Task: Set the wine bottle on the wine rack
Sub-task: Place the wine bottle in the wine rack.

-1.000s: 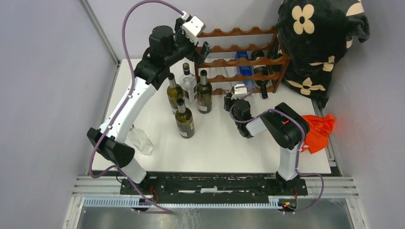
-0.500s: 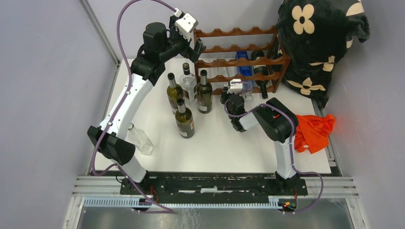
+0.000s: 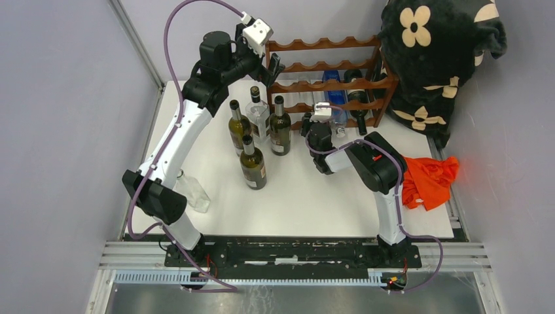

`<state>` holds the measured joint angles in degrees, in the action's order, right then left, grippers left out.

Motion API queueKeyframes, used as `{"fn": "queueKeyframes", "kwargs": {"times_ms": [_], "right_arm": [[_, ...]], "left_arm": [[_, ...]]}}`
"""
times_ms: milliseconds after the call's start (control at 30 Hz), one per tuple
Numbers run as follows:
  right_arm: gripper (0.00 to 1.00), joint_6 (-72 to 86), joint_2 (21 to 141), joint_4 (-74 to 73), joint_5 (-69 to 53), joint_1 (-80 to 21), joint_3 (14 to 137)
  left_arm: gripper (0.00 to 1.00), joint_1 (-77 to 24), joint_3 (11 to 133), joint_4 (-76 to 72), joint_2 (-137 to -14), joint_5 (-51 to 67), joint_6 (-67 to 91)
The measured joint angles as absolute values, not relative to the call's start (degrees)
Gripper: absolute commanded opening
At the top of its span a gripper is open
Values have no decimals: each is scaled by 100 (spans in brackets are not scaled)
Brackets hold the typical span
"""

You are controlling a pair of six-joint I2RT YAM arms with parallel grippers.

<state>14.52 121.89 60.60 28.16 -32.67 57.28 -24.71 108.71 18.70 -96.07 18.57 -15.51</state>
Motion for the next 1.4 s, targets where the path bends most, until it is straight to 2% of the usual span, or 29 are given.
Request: {"fn": "queueKeyframes", "kwargs": {"times_ms": [467, 633, 867, 1067, 1333, 1400], "right_arm": [[6, 1962, 12289, 5522, 2790, -3094, 5972], [16, 2137, 12372, 5540, 2768, -3083, 6034], [40, 2416, 12383, 5441, 2674, -3024, 6117], [54, 2604, 12440, 5308, 2554, -2989, 6241], [60, 2720, 12460, 5153, 2532, -2950, 6331], [64, 2709, 12460, 5155, 2528, -2950, 6331]], "left_arm": [[100, -2449, 10871, 1868, -9629, 1859, -1544], [100, -2449, 10881, 1876, -9706, 1859, -1542], [100, -2449, 10912, 1885, -9721, 1859, -1542], [100, -2449, 10923, 1885, -9721, 1861, -1538], [100, -2449, 10923, 1883, -9721, 1861, -1498], [100, -2449, 10923, 1883, -9721, 1861, -1476]]}}
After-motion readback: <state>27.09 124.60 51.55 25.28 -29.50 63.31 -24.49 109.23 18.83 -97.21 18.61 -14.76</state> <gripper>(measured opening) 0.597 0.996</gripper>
